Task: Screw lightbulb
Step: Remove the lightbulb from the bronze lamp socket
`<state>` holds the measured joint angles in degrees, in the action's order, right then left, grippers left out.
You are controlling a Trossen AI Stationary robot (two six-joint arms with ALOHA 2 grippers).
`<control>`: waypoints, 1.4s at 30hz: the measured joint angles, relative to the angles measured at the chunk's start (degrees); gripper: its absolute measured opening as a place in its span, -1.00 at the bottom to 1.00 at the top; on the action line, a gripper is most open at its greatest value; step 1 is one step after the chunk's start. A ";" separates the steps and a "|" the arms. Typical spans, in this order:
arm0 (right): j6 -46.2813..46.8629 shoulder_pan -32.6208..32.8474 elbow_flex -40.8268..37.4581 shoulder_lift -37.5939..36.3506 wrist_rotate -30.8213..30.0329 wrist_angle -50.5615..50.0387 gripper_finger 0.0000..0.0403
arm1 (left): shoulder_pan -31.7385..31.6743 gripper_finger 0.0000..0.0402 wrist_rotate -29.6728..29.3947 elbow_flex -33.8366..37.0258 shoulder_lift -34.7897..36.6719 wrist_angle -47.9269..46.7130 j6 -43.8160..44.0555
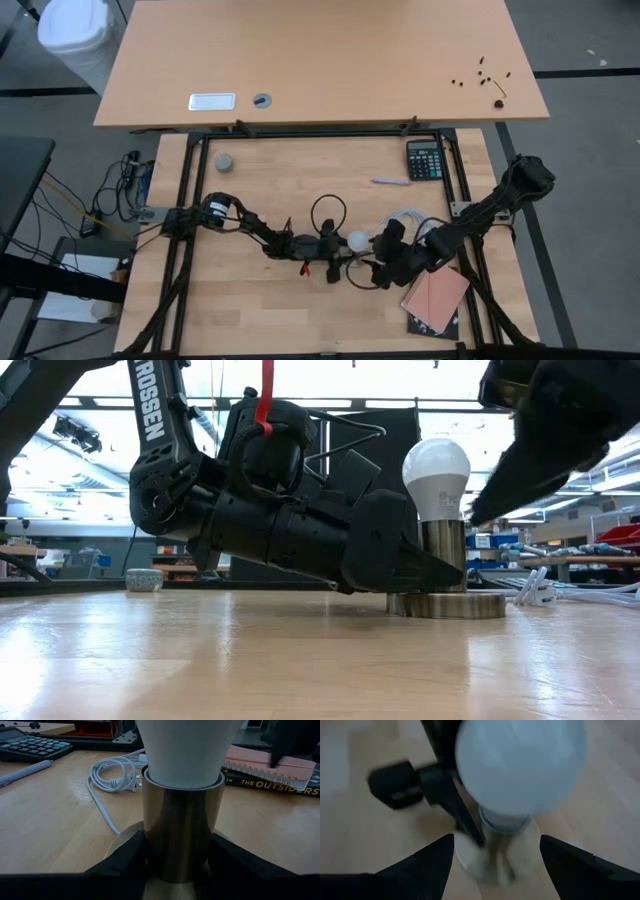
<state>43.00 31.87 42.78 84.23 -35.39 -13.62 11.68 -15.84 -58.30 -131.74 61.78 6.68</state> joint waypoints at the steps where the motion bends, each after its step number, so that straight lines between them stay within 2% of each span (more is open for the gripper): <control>1: -1.73 -0.21 -1.02 0.00 -0.61 3.38 0.51 | 0.00 -0.04 0.00 0.00 0.00 0.00 0.00; 7: -5.59 -1.71 -4.30 -0.02 -1.84 12.92 0.51 | 0.00 -0.04 -0.14 0.02 0.00 0.00 0.07; 17: -7.32 -2.07 -5.09 -0.02 -4.05 15.22 0.51 | 0.00 -0.03 -0.20 0.02 -0.04 0.07 -0.20; 23: -7.26 -2.04 -5.09 -0.02 -4.03 15.05 0.51 | 0.00 0.17 1.81 0.19 0.10 1.22 -0.24; 29: -7.62 -0.97 -5.09 -0.02 -3.88 15.11 0.51 | 0.02 0.38 3.75 1.04 3.43 -3.82 -1.31; 36: -7.87 0.66 -5.07 -0.01 -3.86 15.43 0.51 | 0.04 0.39 2.95 4.15 8.15 -4.86 -1.85; 42: -8.13 -0.11 -5.07 -0.02 -4.01 15.21 0.51 | 0.04 0.39 2.39 4.33 8.26 -4.93 -1.90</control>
<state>34.87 31.76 37.71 84.20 -39.40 1.59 11.73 -13.44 -53.98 -123.48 56.85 4.78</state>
